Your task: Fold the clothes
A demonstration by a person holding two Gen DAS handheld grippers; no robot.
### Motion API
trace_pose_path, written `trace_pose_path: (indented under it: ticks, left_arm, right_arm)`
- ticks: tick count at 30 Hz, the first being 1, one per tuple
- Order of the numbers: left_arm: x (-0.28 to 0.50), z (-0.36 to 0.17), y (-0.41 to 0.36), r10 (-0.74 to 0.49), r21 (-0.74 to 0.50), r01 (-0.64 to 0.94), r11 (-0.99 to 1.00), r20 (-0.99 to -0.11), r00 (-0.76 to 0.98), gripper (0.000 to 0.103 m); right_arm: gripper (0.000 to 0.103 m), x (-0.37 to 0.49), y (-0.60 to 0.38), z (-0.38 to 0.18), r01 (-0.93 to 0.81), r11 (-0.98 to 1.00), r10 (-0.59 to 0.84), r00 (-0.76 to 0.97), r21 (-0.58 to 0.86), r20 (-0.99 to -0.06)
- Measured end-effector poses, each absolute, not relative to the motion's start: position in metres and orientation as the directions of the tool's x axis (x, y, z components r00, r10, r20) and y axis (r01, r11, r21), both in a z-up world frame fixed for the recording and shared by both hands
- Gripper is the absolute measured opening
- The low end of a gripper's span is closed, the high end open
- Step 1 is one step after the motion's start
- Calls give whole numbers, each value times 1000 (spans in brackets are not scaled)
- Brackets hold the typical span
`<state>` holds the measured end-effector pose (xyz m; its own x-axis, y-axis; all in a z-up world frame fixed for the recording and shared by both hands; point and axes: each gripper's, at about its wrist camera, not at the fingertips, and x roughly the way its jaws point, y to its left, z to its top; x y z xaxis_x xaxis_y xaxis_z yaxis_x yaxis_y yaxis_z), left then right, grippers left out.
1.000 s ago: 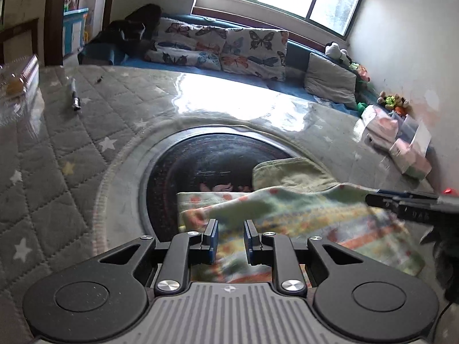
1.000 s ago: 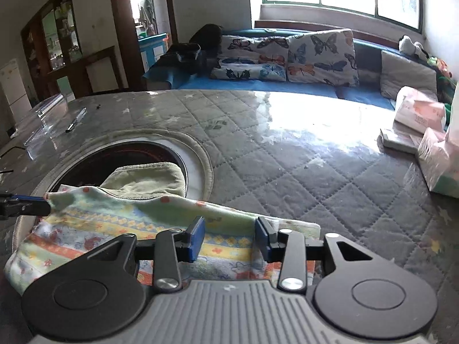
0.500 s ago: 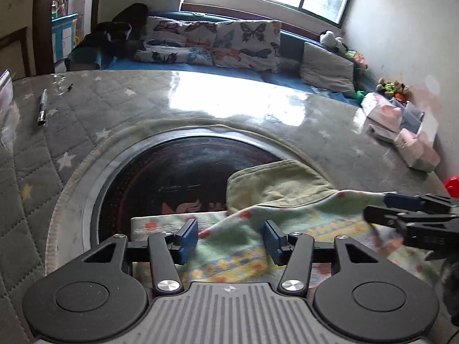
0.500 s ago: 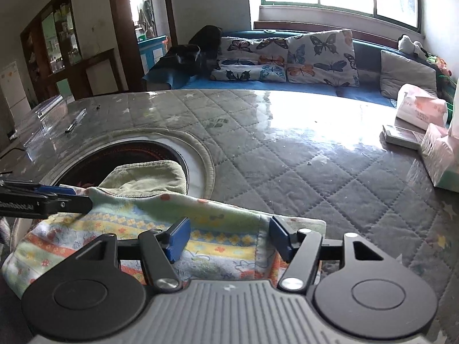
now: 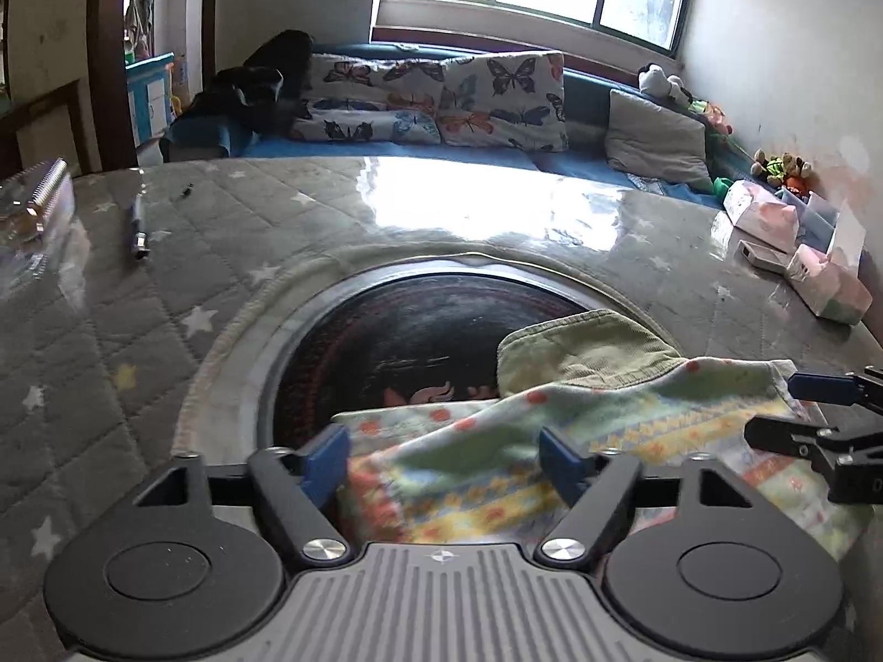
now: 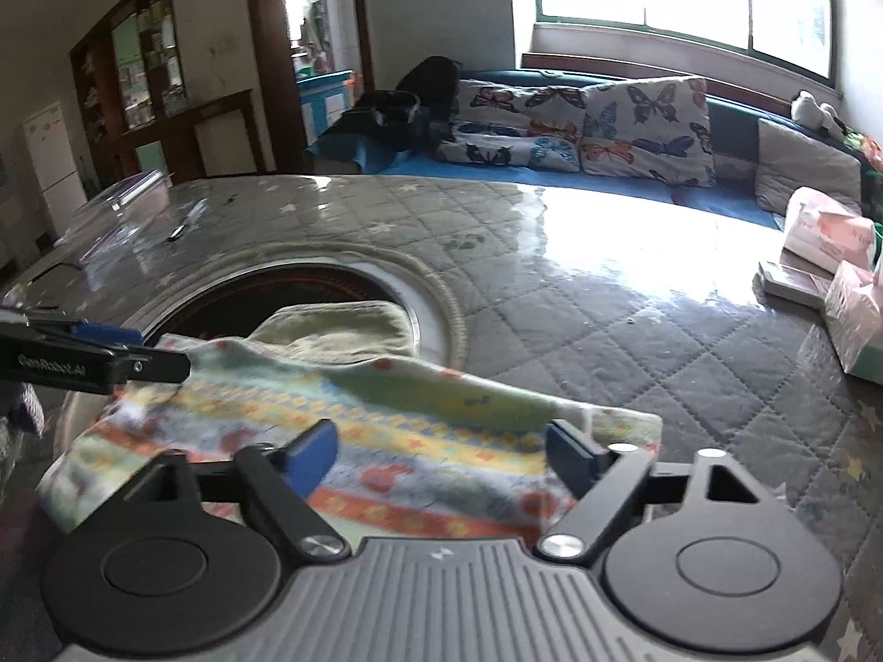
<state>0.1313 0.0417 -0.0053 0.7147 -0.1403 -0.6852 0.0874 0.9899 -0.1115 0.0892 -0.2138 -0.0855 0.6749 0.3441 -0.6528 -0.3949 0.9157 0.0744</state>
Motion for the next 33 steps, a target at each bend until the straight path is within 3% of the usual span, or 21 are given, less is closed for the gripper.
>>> trace_pose_path:
  ticks: [5,8,15,33]
  left_arm:
    - [102,-3,45,-137,-83,110,990,-674,725,101]
    - [83,-6,44,-124,-52,122,991,-680,723,103]
    - [52,-15,51,-97,-13,121,993,-686,722,103]
    - [26,-10,94,-91,-96,35,995,-673,734,103]
  right_arm:
    - [94,68,-196,-83,-452,889,382,657,65,-651]
    - [96,54,-180,-83,-495,867,406,644,51,-648]
    - [103,23,-145,-81,-594,804,441,631,-33,-638]
    - [103,21,-116,-92,-618,783,425,613,-70,-666]
